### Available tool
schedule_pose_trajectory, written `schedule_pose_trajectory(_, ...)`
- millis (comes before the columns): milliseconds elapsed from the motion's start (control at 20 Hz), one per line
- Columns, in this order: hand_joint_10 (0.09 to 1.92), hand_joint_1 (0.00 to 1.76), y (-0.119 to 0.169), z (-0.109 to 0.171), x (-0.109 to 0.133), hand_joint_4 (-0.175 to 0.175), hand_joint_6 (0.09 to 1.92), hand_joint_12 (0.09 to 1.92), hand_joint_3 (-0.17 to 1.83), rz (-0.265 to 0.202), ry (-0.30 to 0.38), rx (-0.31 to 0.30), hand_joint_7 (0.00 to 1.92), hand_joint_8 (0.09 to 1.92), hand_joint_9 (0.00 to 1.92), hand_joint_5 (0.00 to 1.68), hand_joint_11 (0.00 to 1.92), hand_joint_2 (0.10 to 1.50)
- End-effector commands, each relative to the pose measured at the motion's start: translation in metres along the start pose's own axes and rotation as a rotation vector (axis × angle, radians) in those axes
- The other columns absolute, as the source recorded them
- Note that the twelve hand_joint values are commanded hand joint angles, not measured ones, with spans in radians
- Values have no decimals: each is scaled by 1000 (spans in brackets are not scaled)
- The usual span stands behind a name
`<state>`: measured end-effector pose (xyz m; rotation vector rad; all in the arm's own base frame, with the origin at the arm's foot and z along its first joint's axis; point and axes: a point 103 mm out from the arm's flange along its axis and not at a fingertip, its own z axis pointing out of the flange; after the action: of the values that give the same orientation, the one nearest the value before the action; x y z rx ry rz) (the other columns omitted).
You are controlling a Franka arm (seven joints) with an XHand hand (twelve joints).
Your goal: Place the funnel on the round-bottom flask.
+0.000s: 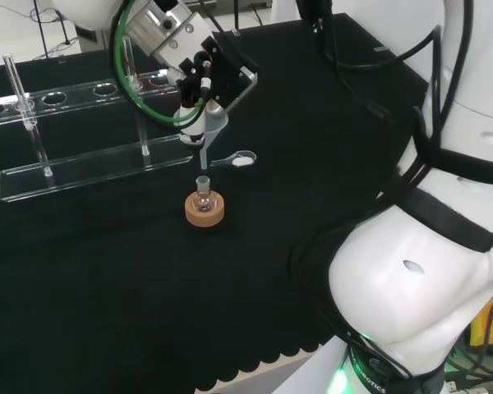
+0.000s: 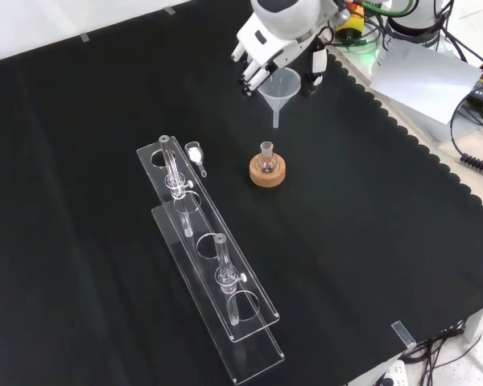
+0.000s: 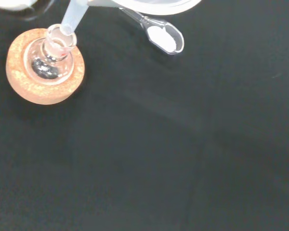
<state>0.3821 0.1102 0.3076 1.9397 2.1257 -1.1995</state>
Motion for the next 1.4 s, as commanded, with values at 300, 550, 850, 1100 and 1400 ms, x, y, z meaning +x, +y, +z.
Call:
schedule_pose_trajectory(300, 378, 798, 20, 6, 15, -14, 860, 1253, 729, -14, -13, 15, 852, 684, 1161, 669, 655, 660)
schedule_pose_trajectory(550, 379, 800, 25, 8, 12, -14, 861, 1252, 729, 2, -26, 19, 851, 685, 1161, 671, 656, 661)
schedule_pose_trajectory(850, 380, 802, 30, 9, 10, -14, 862, 1251, 729, -3, -19, 24, 850, 686, 1161, 672, 660, 663)
schedule_pose_trajectory(1100, 381, 804, 35, 12, 13, -14, 863, 1250, 728, -13, -19, 27, 849, 687, 1160, 673, 663, 664)
schedule_pose_trajectory(1400, 382, 804, 39, 14, 13, -14, 864, 1249, 727, -12, -19, 28, 848, 688, 1160, 674, 665, 665)
